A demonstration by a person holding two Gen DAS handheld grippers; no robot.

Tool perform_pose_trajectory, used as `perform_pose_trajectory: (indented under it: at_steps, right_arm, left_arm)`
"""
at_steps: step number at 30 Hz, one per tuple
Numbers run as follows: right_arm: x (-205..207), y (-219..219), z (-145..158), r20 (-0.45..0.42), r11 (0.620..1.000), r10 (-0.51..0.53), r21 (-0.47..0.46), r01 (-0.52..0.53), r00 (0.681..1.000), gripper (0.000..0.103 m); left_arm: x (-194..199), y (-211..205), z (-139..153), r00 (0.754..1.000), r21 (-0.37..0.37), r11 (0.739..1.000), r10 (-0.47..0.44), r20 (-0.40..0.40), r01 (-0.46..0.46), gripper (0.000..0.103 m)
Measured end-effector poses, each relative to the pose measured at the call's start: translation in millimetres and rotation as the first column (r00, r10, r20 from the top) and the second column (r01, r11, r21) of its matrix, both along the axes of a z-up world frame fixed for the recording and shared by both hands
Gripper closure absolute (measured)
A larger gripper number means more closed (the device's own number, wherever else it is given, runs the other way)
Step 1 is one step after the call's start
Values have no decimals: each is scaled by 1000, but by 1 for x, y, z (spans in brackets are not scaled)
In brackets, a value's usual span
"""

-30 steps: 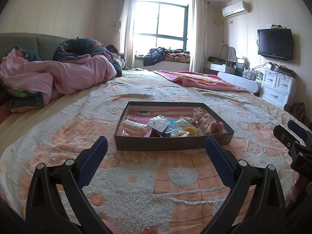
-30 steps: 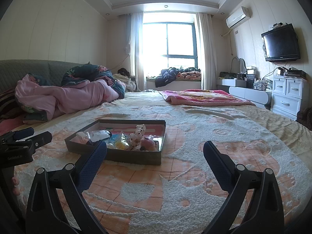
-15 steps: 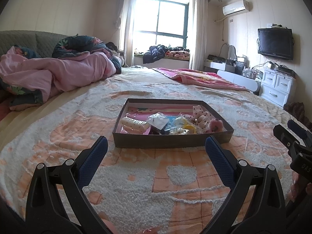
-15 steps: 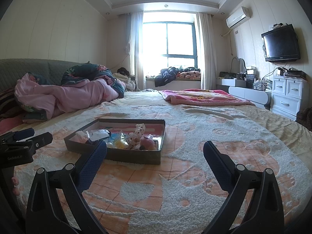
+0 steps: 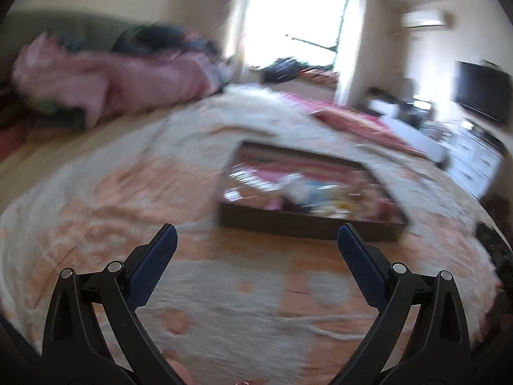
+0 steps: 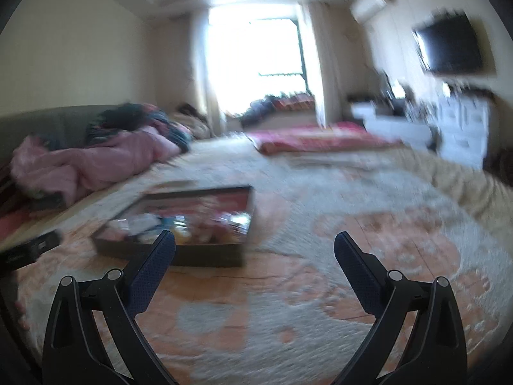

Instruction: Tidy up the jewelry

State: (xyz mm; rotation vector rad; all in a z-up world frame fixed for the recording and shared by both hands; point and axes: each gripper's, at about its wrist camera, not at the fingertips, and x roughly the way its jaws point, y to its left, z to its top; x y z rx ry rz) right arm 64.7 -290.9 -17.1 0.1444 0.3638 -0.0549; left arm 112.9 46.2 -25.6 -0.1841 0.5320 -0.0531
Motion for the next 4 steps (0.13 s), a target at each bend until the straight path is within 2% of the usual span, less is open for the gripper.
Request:
perform_pose_trajectory:
  at_steps: [2,4]
  right_arm:
    - [28,-33,-5,-108,994,-89,61,96,990,7]
    - [60,-69,-16,-246,978,-168,78,192,955,7]
  left_arm:
    - [20,30,-5,991,-2,993,119,-61,-119,11]
    - [40,61,-9,965,9,973,232,-119,-233,11]
